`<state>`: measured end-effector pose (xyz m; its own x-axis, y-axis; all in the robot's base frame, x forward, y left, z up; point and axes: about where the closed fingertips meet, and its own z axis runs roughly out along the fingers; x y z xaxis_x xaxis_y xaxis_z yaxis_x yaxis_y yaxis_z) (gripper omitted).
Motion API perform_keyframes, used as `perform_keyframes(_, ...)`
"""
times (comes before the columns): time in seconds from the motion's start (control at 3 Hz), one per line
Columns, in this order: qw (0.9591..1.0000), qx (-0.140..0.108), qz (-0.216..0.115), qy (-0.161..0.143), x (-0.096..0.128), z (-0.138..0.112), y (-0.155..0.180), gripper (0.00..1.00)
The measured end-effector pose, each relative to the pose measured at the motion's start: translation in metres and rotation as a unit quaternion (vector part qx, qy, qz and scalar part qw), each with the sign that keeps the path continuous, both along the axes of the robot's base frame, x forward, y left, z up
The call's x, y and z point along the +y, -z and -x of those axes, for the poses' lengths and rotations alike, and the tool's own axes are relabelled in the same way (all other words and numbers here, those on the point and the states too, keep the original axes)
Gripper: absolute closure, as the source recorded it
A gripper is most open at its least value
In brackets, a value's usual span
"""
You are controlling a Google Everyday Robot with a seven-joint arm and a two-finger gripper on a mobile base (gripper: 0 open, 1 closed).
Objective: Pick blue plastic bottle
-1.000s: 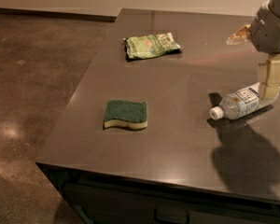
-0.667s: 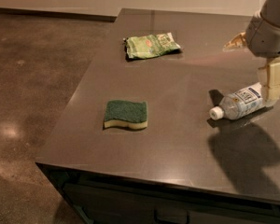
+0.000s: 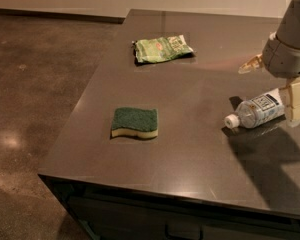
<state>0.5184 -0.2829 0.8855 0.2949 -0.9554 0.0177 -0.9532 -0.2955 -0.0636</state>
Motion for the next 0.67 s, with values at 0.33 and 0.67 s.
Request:
perform_keyframes(0.33,0.9999,0.007,-0.003,-0.009,-0.0046,0.0043,0.0141,0.0)
perform_keyframes(0.67,0.9998,0.01,-0.006,-0.016,-0.0049,0.0036,0.0215,0.18)
